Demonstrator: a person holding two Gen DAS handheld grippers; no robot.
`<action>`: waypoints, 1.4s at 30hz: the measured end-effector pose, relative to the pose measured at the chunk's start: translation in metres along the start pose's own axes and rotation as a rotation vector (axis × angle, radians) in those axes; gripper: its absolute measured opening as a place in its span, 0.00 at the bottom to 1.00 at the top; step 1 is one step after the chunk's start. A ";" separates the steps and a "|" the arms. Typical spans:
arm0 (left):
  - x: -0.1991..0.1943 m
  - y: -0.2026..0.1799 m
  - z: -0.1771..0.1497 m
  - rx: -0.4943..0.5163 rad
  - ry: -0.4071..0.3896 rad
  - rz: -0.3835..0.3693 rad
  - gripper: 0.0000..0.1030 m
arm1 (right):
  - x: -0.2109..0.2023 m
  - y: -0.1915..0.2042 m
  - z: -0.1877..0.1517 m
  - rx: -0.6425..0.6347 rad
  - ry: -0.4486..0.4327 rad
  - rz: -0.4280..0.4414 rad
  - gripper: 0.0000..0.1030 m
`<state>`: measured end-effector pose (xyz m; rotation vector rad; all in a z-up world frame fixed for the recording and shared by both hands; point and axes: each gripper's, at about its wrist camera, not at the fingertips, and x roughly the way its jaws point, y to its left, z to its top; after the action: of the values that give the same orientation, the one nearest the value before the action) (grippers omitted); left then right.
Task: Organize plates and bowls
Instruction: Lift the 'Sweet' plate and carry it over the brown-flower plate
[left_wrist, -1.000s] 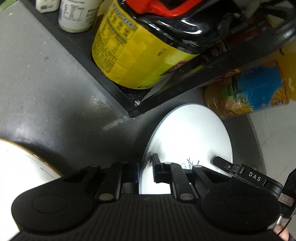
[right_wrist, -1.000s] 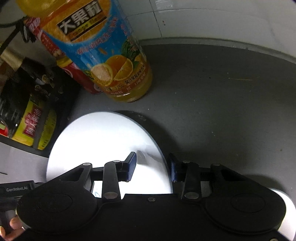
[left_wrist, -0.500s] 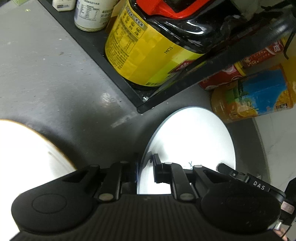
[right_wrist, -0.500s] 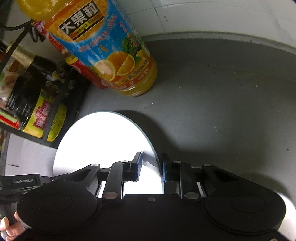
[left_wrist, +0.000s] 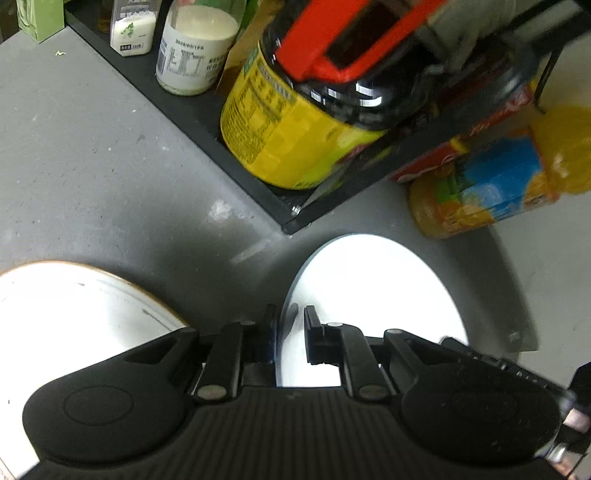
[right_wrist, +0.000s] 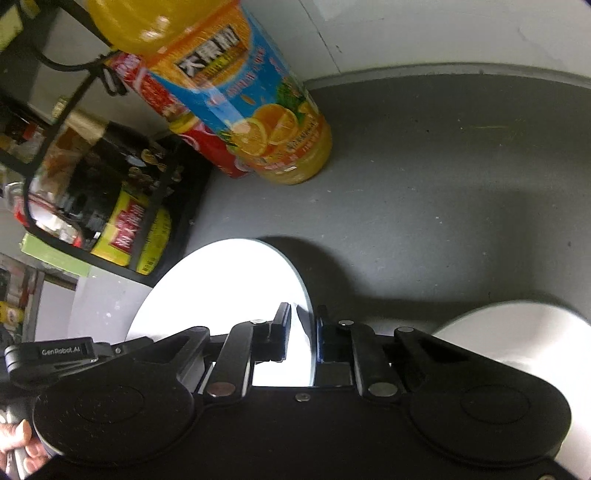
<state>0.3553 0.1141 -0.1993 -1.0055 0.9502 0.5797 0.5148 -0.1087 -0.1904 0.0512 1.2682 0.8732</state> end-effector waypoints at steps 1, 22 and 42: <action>-0.003 0.002 0.001 0.009 0.000 -0.006 0.12 | -0.002 0.003 -0.002 0.008 -0.010 0.002 0.14; -0.056 0.043 0.028 0.175 0.051 -0.075 0.12 | -0.019 0.065 -0.066 0.127 -0.139 -0.017 0.13; -0.089 0.108 0.003 0.239 0.104 -0.052 0.12 | -0.009 0.109 -0.142 0.184 -0.176 -0.028 0.13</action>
<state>0.2289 0.1659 -0.1691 -0.8487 1.0553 0.3626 0.3365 -0.0988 -0.1789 0.2501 1.1779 0.7100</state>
